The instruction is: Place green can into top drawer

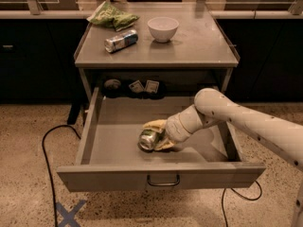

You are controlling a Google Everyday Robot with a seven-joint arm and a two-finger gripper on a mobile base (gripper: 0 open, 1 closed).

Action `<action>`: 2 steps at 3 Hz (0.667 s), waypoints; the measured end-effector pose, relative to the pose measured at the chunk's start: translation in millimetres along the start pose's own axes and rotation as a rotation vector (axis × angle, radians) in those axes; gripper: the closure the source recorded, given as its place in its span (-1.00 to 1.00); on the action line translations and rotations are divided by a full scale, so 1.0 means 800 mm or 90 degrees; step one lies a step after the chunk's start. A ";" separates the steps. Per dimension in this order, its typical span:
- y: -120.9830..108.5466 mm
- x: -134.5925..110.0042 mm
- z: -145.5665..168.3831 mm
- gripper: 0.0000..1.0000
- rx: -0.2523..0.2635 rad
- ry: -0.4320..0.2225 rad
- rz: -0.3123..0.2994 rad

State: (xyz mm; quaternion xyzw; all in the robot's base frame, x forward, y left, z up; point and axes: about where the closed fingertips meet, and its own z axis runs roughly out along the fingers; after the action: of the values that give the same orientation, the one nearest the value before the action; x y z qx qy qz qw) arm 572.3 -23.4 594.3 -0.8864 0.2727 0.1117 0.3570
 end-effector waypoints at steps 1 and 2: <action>0.000 0.000 0.000 -0.31 0.000 0.000 0.000; 0.000 0.000 0.000 -0.77 0.000 0.000 0.000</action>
Offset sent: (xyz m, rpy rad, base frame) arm 0.0000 0.0000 0.0000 0.0000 0.0000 0.0000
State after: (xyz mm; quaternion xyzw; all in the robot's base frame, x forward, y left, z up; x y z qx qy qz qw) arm 572.3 -23.4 594.3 -0.8864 0.2727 0.1117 0.3570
